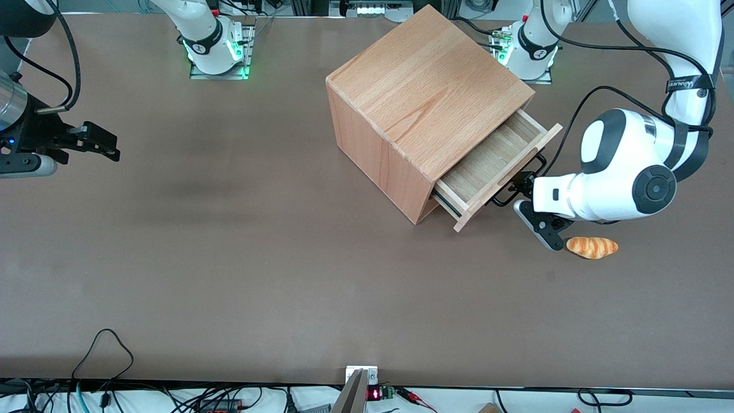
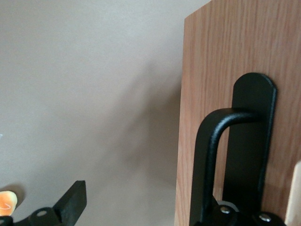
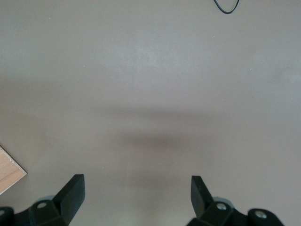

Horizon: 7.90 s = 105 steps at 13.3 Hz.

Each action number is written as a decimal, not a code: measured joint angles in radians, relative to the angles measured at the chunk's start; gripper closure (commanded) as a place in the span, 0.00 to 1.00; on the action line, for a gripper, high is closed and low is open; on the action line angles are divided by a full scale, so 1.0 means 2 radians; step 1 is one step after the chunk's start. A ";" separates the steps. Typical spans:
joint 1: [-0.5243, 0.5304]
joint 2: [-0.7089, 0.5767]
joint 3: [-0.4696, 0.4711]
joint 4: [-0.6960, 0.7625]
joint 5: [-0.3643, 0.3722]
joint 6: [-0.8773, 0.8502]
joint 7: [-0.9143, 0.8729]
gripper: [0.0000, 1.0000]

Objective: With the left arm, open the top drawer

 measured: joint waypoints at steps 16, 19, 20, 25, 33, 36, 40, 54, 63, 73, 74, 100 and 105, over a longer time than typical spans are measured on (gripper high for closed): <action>0.026 0.038 0.011 0.061 0.008 0.001 0.024 0.00; 0.027 0.045 0.017 0.073 0.008 0.000 0.028 0.00; 0.028 0.047 0.019 0.076 0.008 -0.001 0.029 0.00; 0.029 0.057 0.024 0.093 0.008 -0.005 0.033 0.00; 0.038 0.063 0.024 0.096 -0.008 -0.007 0.033 0.00; 0.038 0.064 0.025 0.098 -0.011 -0.013 0.032 0.00; 0.038 0.071 0.027 0.110 -0.019 -0.031 0.023 0.00; 0.047 0.074 0.038 0.143 -0.020 -0.096 -0.002 0.00; 0.047 0.067 0.037 0.189 -0.020 -0.137 -0.012 0.00; 0.054 0.028 0.076 0.211 0.033 -0.138 -0.109 0.00; 0.054 0.020 0.076 0.211 0.042 -0.138 -0.119 0.00; 0.032 -0.235 0.089 0.008 0.050 -0.098 -0.276 0.00; 0.035 -0.244 0.094 0.001 0.050 -0.111 -0.272 0.00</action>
